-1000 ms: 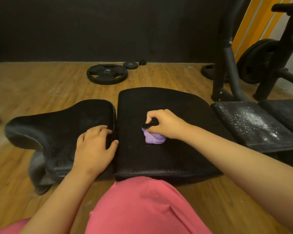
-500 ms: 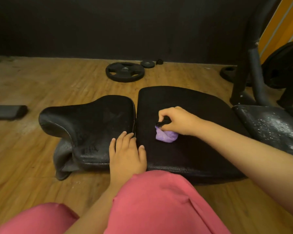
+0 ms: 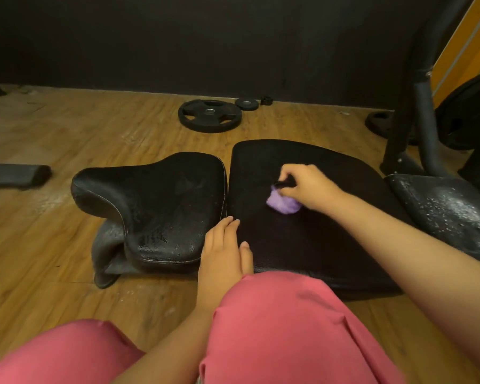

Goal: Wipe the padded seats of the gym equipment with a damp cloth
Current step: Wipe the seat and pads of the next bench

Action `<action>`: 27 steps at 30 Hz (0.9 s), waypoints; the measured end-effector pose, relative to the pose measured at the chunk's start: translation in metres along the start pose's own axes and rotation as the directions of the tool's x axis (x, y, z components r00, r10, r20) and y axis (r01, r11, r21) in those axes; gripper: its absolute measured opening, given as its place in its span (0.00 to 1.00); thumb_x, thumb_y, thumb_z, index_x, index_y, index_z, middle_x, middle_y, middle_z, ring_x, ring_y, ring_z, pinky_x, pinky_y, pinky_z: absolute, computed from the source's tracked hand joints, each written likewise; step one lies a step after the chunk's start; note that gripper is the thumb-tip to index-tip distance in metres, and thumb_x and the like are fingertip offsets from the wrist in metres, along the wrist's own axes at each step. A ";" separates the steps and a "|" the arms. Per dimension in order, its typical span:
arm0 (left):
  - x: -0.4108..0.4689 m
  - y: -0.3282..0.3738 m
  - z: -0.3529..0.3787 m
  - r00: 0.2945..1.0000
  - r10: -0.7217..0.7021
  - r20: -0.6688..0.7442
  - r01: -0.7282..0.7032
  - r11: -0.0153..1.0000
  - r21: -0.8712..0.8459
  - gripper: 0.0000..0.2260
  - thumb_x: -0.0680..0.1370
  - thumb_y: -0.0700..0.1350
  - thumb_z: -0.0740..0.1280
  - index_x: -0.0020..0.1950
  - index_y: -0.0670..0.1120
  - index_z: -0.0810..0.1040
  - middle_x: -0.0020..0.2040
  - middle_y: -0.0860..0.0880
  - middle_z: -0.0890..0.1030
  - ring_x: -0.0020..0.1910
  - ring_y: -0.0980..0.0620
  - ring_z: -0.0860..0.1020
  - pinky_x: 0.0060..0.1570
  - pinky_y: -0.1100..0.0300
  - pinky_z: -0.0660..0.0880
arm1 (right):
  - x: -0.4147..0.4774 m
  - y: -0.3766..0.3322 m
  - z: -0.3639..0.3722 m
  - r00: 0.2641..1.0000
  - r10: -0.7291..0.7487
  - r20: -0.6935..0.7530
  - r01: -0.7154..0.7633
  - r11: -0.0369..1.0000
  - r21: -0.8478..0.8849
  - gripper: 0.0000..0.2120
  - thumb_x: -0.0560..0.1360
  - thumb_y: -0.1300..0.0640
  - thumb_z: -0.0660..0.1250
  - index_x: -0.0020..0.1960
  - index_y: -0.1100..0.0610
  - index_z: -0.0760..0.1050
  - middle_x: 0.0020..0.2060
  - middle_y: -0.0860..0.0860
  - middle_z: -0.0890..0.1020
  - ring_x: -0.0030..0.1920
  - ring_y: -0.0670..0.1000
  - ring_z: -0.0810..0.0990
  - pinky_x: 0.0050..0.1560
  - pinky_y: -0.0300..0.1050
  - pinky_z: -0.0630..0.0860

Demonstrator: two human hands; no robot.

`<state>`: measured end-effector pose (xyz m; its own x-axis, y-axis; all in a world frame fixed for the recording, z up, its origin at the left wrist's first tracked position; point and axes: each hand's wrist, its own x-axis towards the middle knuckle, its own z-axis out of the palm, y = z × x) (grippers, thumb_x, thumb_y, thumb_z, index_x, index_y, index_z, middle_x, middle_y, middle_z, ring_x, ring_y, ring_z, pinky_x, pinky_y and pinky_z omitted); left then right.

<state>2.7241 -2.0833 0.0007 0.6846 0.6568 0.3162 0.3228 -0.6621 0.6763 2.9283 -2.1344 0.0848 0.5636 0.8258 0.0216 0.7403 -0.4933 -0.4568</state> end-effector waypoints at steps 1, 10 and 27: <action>0.001 -0.001 0.000 1.000 0.005 -0.001 -0.005 1.000 0.011 0.31 0.73 0.55 0.47 0.68 0.40 0.72 0.69 0.45 0.71 0.67 0.49 0.66 0.65 0.58 0.61 | 0.004 0.008 -0.005 0.998 0.059 -0.034 -0.060 0.998 -0.015 0.02 0.76 0.56 0.67 0.46 0.54 0.75 0.37 0.50 0.80 0.38 0.47 0.79 0.37 0.39 0.71; 0.003 -0.003 0.001 1.000 0.018 -0.008 -0.018 0.997 0.079 0.28 0.74 0.52 0.50 0.66 0.40 0.74 0.64 0.43 0.74 0.62 0.44 0.71 0.59 0.48 0.70 | -0.036 -0.014 0.013 0.969 -0.202 0.141 0.190 0.978 0.091 0.04 0.72 0.58 0.70 0.41 0.53 0.76 0.37 0.48 0.80 0.38 0.45 0.79 0.37 0.38 0.72; 0.059 -0.049 -0.084 0.999 -0.051 0.015 0.042 0.934 0.354 0.20 0.80 0.52 0.61 0.68 0.43 0.71 0.66 0.45 0.72 0.68 0.45 0.65 0.67 0.50 0.61 | -0.013 -0.009 -0.036 0.951 -0.103 0.292 0.155 0.975 -0.157 0.06 0.73 0.56 0.72 0.48 0.54 0.78 0.45 0.47 0.79 0.47 0.46 0.78 0.50 0.43 0.76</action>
<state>2.6942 -1.9818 0.0424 0.6770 0.6842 0.2710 0.5622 -0.7185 0.4095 2.9272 -2.1508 0.1210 0.3520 0.9160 -0.1923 0.8668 -0.3966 -0.3021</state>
